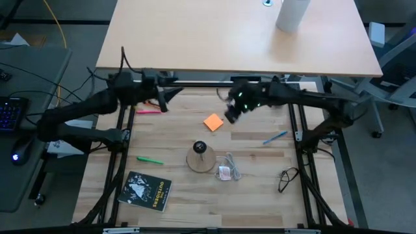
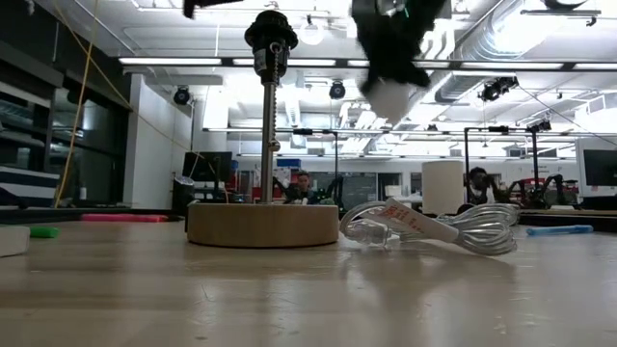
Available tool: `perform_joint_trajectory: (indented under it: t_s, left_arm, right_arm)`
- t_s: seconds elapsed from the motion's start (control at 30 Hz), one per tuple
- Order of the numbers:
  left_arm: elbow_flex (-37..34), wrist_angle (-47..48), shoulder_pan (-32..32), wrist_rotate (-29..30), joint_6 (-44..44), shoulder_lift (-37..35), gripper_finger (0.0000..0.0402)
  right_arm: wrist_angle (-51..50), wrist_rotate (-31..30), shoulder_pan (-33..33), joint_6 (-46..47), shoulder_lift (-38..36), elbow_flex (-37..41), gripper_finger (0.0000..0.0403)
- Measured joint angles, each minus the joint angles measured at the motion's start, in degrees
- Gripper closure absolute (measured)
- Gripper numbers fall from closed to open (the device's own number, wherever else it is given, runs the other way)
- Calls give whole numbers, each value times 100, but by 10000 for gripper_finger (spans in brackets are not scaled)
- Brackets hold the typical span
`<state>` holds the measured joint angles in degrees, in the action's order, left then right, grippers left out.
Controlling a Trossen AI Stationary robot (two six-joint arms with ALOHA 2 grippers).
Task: Screw lightbulb
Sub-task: Insert the white lightbulb into the lamp
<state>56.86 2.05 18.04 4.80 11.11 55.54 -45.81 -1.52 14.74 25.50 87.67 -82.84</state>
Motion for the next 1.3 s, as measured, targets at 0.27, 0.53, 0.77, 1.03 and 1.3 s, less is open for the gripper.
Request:
perform_joint_trajectory:
  t_s: [0.27,0.53,0.77,1.03,1.3]
  left_arm:
    - [-998,-2377,5,-405,1940,567,170]
    - [-475,-2571,-17,-1563,1548,1011,143]
    - [222,-2558,0,-1964,1225,1384,107]
    - [666,-2555,84,-2085,732,1479,96]
    - [1245,-1401,170,-2295,322,1555,96]
  right_arm:
    - [1456,-114,0,-90,-197,-1151,247]
    - [2182,603,-13,-221,-178,-1684,246]
    - [2623,1125,-141,-311,-174,-1684,244]
    - [2242,1146,-335,-956,-171,-1674,244]
    - [2303,1041,-432,-1624,-20,-1673,243]
